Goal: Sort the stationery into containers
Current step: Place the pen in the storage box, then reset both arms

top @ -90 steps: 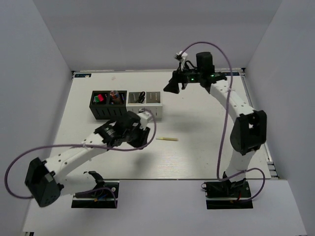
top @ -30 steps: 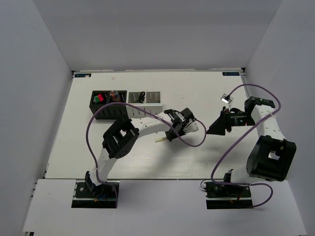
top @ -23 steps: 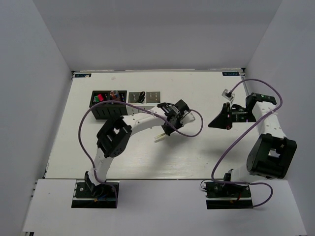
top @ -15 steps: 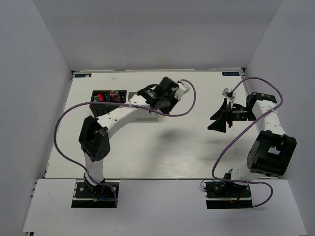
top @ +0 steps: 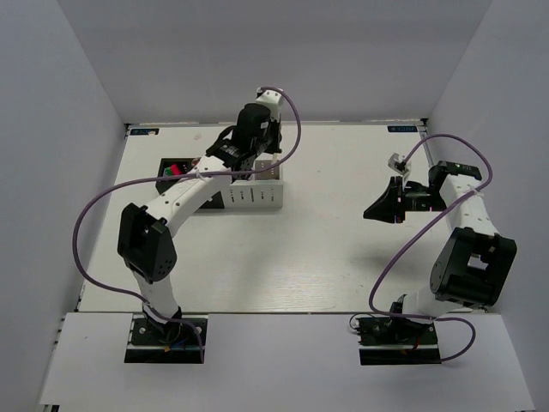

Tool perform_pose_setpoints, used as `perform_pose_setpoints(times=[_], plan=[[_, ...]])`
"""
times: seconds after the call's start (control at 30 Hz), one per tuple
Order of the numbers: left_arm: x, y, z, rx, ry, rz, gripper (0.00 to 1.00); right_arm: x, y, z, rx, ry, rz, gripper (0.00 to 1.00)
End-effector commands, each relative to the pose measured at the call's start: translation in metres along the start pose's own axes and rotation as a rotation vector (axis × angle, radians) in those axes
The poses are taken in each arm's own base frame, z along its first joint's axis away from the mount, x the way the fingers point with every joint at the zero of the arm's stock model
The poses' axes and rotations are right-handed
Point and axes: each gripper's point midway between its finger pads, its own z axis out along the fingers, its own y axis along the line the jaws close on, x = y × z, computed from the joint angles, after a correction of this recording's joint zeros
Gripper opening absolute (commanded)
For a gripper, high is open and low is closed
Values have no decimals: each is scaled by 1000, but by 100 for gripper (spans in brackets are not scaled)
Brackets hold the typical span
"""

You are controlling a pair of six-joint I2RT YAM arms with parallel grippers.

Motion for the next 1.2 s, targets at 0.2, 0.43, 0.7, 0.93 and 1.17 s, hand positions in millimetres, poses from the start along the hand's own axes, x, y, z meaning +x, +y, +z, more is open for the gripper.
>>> perform_pose_setpoints(times=[0.2, 0.43, 0.7, 0.93, 1.17], plan=[[20, 32, 32, -140, -46, -79, 0, -9, 58, -5, -80, -28, 204, 25], [58, 40, 36, -166, 24, -69, 0, -9, 62, -5, -76, -33, 182, 64], [56, 38, 30, -169, 37, -58, 70, -13, 67, -7, -61, -43, 147, 90], [12, 20, 10, -127, -30, -25, 73, -19, 70, -11, -40, -46, 126, 90], [-11, -36, -80, 85, -12, -8, 25, -54, 27, -27, 232, -35, -61, 90]])
